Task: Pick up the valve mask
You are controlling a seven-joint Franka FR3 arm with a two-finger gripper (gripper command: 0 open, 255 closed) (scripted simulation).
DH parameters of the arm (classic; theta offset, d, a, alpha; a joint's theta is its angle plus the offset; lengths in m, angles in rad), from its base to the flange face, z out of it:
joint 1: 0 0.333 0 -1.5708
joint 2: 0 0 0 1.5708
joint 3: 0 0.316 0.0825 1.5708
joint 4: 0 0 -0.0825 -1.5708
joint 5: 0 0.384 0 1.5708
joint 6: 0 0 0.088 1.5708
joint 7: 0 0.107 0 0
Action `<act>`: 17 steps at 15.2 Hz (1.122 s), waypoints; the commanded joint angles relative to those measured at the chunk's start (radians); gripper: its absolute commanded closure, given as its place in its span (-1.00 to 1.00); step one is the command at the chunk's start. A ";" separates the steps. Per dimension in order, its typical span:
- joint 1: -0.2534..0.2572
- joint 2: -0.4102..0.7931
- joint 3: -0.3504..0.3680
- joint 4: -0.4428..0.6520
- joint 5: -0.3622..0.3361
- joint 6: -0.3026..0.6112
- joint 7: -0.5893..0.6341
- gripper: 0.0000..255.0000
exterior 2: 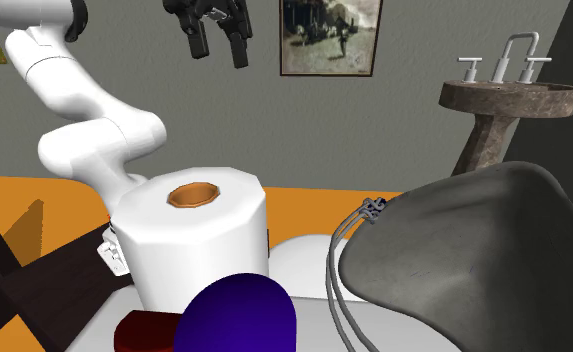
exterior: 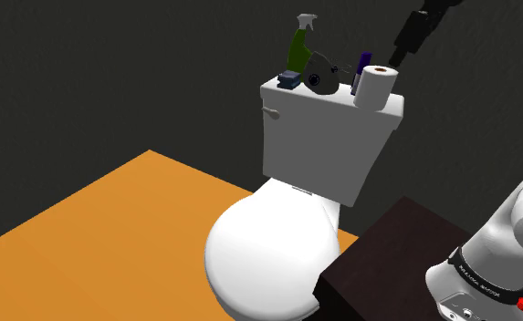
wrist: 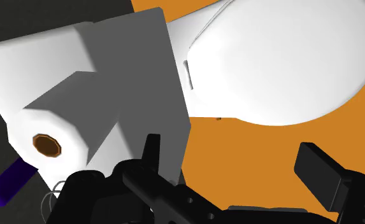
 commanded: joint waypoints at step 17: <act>0.064 0.632 -0.327 0.445 0.091 0.064 -0.609 -1.00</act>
